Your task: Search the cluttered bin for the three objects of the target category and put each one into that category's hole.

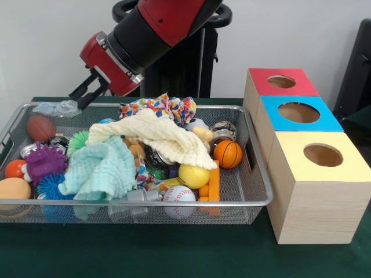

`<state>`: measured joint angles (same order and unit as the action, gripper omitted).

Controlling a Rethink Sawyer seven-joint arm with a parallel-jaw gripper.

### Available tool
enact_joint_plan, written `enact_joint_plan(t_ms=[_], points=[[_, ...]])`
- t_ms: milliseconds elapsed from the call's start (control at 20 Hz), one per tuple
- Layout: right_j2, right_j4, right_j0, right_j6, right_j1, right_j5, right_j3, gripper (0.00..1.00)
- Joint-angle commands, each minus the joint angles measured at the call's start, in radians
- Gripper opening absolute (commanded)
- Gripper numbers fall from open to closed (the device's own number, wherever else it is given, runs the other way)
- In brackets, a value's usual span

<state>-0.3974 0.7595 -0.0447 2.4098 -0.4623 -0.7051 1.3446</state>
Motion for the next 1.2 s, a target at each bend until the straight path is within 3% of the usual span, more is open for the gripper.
enact_joint_plan(t_ms=[50,1200], points=[[0.166,-0.074,0.018,-0.211,-0.012,-0.125,0.12,0.0],[0.188,-0.161,-0.028,-0.162,-0.066,-0.236,0.156,0.0]])
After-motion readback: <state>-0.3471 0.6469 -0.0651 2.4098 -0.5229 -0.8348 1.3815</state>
